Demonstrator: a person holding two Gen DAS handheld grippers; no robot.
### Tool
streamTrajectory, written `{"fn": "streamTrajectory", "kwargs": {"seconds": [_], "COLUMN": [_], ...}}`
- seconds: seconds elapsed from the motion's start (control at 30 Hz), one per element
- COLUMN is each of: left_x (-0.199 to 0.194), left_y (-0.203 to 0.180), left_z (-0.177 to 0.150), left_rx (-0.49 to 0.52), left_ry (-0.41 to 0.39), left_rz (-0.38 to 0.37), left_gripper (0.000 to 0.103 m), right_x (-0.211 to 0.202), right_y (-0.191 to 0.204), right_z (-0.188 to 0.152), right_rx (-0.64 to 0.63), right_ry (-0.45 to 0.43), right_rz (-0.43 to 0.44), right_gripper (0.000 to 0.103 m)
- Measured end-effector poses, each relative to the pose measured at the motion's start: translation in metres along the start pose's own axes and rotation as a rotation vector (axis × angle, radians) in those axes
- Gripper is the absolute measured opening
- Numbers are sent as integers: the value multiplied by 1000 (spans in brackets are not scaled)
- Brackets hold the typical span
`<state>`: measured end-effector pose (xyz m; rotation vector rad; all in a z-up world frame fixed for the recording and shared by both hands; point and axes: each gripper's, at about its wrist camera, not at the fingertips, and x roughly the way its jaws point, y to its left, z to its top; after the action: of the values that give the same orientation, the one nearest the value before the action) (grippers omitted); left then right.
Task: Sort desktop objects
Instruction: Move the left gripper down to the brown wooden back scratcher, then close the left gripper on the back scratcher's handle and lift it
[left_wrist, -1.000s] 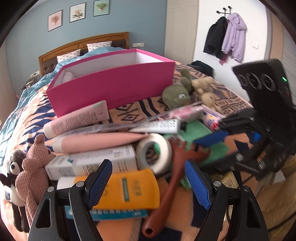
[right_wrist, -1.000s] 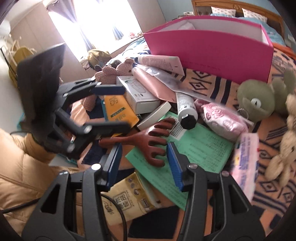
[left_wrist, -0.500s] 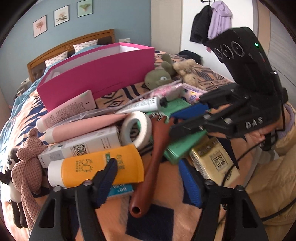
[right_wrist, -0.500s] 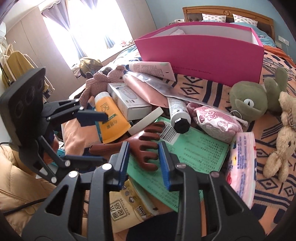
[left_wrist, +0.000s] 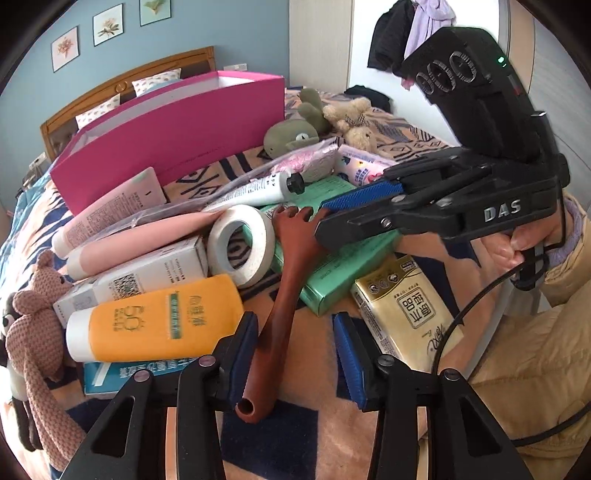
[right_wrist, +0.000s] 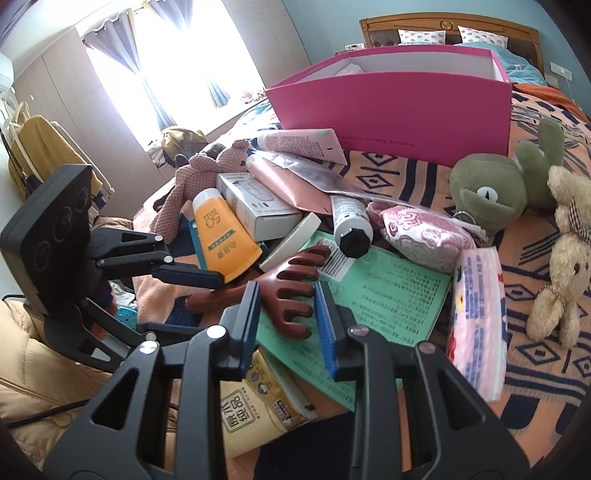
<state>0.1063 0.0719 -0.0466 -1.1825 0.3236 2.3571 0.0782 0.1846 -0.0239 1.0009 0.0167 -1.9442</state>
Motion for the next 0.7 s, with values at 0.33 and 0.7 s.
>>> {"fn": "streamTrajectory", "kwargs": {"seconds": [0.33,0.7], "left_x": [11,1], "left_y": [2,-7], "left_z": [0,6], "left_rx": [-10,-1], "left_ry": [38,-19], "left_rz": [-50,-74], "left_gripper": [17,15], "right_x": [-6,-5], "right_y": [-8,-7], "right_z": [-2,-1], "right_rx": [45,77], "right_ry": [-25,-51], "right_rz": [41,100], "right_gripper": [31,21]}}
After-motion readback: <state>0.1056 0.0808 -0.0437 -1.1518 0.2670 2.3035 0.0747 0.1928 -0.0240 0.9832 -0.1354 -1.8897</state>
